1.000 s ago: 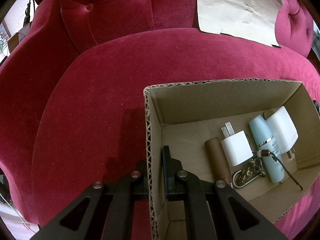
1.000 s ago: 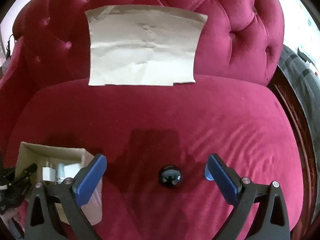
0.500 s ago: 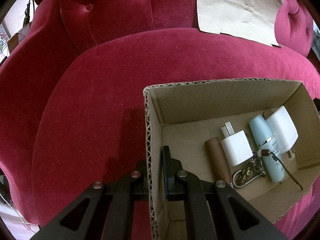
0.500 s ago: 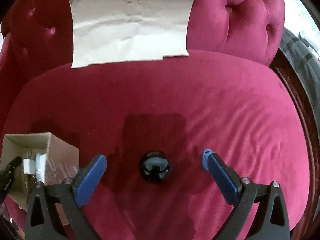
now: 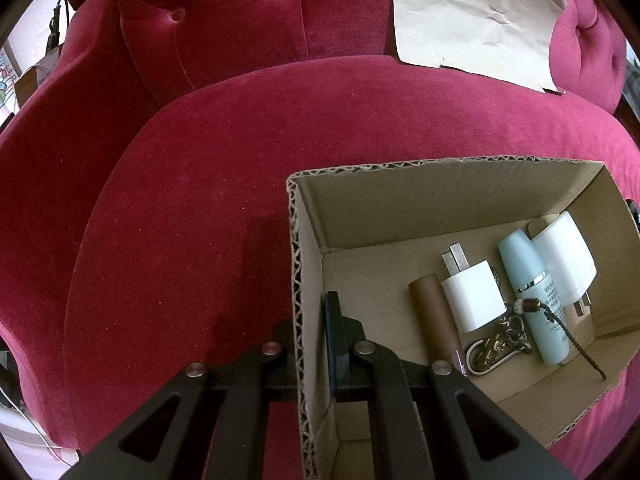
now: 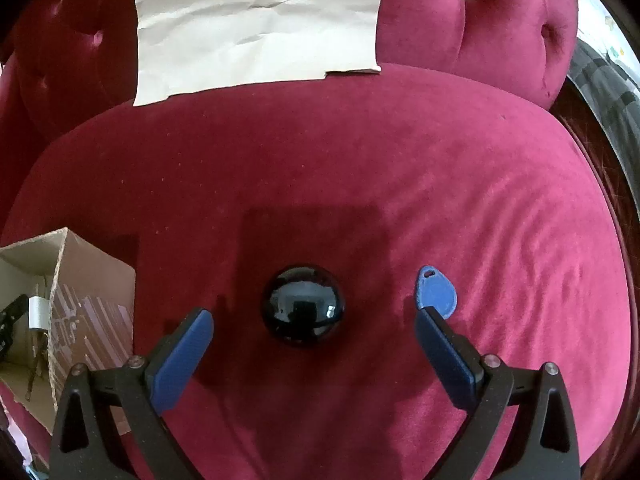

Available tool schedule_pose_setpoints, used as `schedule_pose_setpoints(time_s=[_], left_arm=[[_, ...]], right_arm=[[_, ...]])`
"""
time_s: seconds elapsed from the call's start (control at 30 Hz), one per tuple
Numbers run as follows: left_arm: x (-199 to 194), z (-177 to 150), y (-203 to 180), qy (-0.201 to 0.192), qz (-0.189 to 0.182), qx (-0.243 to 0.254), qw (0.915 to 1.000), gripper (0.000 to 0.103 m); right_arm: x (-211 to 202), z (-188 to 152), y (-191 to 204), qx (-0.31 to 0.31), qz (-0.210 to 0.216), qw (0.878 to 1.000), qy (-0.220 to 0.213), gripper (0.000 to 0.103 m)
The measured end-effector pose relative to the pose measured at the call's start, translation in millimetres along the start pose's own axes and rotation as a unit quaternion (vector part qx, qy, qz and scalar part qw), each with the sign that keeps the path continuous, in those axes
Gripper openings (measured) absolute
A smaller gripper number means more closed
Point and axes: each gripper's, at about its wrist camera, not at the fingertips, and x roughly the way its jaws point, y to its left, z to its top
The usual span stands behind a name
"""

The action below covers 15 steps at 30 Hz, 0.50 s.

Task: Organize rigid objects
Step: 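Move the right gripper back to the black ball, then grasp the black ball with the right gripper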

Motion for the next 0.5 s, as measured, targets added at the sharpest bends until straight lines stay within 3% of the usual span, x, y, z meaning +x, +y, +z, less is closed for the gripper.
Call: schedule_pose_setpoints(time_s=[0.07, 0.13, 0.17, 0.2, 0.23, 0.5], left_arm=[[0.0, -0.1, 0.0, 0.000, 0.000, 0.000, 1.0000, 0.007], [0.0, -0.1, 0.2, 0.000, 0.000, 0.000, 1.0000, 0.006], [0.1, -0.2, 0.4, 0.000, 0.000, 0.000, 1.0000, 0.006], [0.0, 0.0, 0.0, 0.000, 0.000, 0.000, 1.0000, 0.006], [0.0, -0.1, 0.4, 0.000, 0.000, 0.000, 1.0000, 0.007], [0.1, -0.1, -0.1, 0.000, 0.000, 0.000, 1.0000, 0.007]], right_arm=[[-2.0, 1.1, 0.2, 0.001, 0.000, 1.000, -0.005, 0.101], [-4.8, 1.3, 1.0, 0.002, 0.000, 1.000, -0.011, 0.091], [-6.3, 1.4, 1.7, 0.000, -0.001, 1.000, -0.012, 0.077], [-7.1, 1.5, 1.8, 0.000, -0.001, 1.000, -0.013, 0.055], [-7.4, 1.8, 2.1, 0.000, 0.000, 1.000, -0.013, 0.043], [-8.3, 3.5, 4.1, 0.001, -0.001, 1.000, -0.009, 0.040]])
